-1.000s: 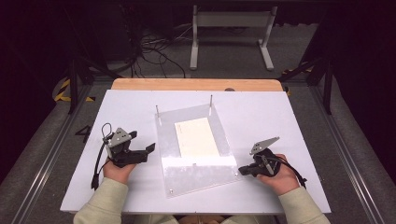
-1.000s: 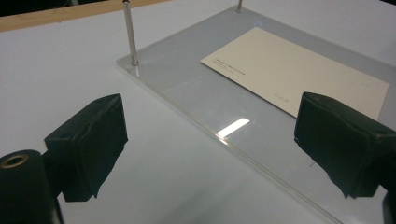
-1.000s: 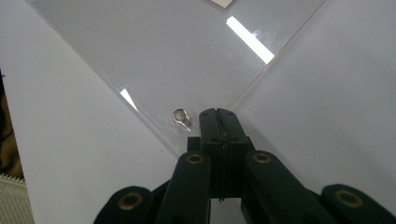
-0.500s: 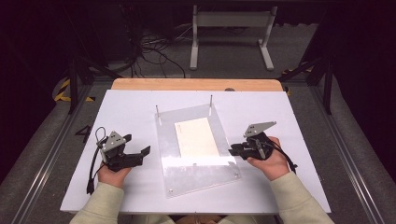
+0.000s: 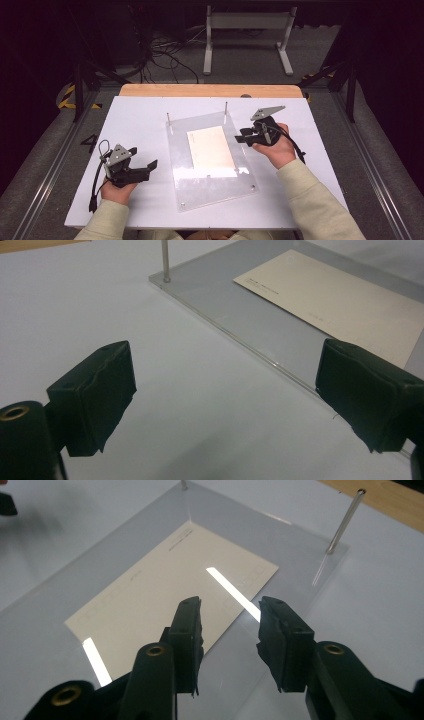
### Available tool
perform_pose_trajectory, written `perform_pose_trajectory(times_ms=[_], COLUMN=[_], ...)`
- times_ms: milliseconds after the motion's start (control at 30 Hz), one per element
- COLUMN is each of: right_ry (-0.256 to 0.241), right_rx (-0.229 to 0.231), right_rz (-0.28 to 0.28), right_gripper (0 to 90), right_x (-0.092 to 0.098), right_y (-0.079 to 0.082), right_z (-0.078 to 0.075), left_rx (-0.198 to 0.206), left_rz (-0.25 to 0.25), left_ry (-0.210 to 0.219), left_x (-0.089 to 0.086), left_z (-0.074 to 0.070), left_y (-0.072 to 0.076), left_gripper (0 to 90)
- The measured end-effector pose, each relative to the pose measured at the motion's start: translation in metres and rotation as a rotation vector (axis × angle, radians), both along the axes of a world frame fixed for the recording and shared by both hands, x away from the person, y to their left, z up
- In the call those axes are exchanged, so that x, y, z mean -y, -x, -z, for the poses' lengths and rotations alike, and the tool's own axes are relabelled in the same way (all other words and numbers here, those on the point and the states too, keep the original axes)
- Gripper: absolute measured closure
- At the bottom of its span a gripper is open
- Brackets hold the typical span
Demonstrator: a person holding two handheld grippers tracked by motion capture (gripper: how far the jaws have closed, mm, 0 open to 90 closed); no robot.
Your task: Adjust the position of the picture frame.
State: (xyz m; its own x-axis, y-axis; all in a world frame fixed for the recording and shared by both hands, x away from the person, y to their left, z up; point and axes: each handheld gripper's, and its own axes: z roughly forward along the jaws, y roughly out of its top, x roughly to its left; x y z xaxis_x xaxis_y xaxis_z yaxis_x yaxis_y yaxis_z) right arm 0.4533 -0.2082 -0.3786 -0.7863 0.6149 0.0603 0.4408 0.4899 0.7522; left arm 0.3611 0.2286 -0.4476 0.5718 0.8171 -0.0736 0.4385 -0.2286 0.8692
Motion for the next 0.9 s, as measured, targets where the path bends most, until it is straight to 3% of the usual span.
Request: perform_pose_trajectory(times_ms=[467, 700, 900], right_ry=[-0.031, -0.015, -0.011], right_rx=[0.058, 0.044, 0.125], right_rz=[0.098, 0.168, 0.181], right_gripper=[62.4, 59.7, 54.8], right_x=[-0.020, -0.023, -0.026], right_y=[-0.053, -0.084, -0.102], right_z=[-0.011, -0.001, 0.015], left_rx=[0.002, -0.003, -0.008], left_rz=[0.007, 0.013, 0.018], left_ry=[0.013, 0.021, 0.021], left_x=[0.001, -0.001, 0.000], left_z=[-0.001, 0.000, 0.000], left_y=[-0.002, -0.005, -0.007], left_gripper=[9.3, 9.4, 9.3])
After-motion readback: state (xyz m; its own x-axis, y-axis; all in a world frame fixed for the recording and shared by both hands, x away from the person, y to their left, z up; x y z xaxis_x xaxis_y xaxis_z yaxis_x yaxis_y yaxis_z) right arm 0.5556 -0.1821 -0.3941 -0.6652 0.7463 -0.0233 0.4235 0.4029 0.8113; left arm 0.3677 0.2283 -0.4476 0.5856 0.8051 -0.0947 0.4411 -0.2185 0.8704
